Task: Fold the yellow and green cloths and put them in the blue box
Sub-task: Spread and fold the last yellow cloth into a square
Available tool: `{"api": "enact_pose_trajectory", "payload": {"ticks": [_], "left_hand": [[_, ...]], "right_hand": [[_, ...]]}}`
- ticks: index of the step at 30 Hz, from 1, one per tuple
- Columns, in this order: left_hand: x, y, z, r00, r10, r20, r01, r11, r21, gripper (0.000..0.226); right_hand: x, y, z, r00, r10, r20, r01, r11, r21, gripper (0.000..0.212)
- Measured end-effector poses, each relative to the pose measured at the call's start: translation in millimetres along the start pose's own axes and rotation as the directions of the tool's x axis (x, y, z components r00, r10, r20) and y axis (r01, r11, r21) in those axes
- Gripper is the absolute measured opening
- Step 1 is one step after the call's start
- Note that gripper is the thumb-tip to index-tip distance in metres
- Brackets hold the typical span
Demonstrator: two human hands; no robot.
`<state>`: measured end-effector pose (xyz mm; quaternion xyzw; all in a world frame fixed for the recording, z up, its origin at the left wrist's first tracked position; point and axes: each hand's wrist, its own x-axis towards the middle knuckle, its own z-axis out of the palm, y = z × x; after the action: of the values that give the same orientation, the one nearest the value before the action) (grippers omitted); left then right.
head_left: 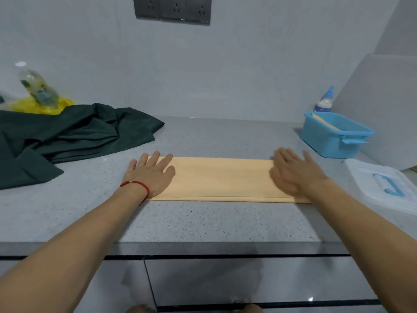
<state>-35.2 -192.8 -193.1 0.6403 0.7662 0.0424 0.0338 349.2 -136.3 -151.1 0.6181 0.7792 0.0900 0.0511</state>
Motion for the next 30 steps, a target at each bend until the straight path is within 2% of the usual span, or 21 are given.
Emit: {"api": "enact_pose_trajectory", "payload": {"ticks": [3, 5, 7, 12, 17, 21, 24, 27, 28, 30], "left_hand": [[-1.6, 0.0, -1.0, 1.000, -0.004, 0.002, 0.004, 1.000, -0.009, 0.061], [-2.2, 1.0, -1.8, 1.000, -0.003, 0.004, 0.003, 1.000, -0.012, 0.062], [-3.5, 2.2, -1.3, 1.000, -0.007, 0.002, 0.007, 1.000, -0.019, 0.062], [-5.6, 3.2, -2.2, 1.000, -0.014, 0.019, 0.015, 0.999, -0.041, 0.062], [-6.8, 1.8, -3.3, 0.999, 0.000, 0.041, 0.002, 0.999, -0.052, 0.061], [-8.3, -7.8, -8.8, 0.998, 0.018, 0.055, -0.014, 0.998, -0.068, 0.064], [-2.0, -16.9, -25.3, 0.998, -0.003, -0.066, -0.003, 0.996, -0.084, 0.057], [4.1, -32.4, -49.2, 0.999, -0.049, -0.018, 0.042, 0.958, -0.285, 0.030], [4.3, -38.5, -55.4, 0.999, -0.046, 0.021, 0.051, 0.926, -0.373, 0.027], [0.8, -49.1, -66.1, 0.995, -0.028, 0.101, 0.073, 0.875, -0.479, 0.037]], "right_hand": [[7.0, -76.6, -31.1, 0.951, -0.293, -0.095, 0.308, 0.919, 0.248, 0.065], [8.4, -119.8, -38.0, 0.897, -0.439, -0.049, 0.426, 0.830, 0.361, 0.073], [8.8, -140.8, -30.0, 0.861, -0.505, 0.064, 0.448, 0.812, 0.375, 0.088], [17.7, -130.0, -23.3, 0.809, -0.551, 0.205, 0.428, 0.791, 0.436, 0.115], [24.0, -128.6, -39.3, 0.776, -0.518, 0.360, 0.371, 0.837, 0.403, 0.142], [24.1, -129.7, -47.2, 0.751, -0.543, 0.376, 0.422, 0.833, 0.358, 0.147], [19.0, -129.1, -47.0, 0.748, -0.547, 0.377, 0.425, 0.830, 0.362, 0.146], [14.5, -130.3, -46.4, 0.747, -0.550, 0.373, 0.432, 0.829, 0.355, 0.147], [13.1, -131.1, -46.6, 0.749, -0.549, 0.370, 0.433, 0.829, 0.355, 0.148], [11.7, -132.0, -47.2, 0.755, -0.541, 0.371, 0.416, 0.832, 0.367, 0.149]]}}
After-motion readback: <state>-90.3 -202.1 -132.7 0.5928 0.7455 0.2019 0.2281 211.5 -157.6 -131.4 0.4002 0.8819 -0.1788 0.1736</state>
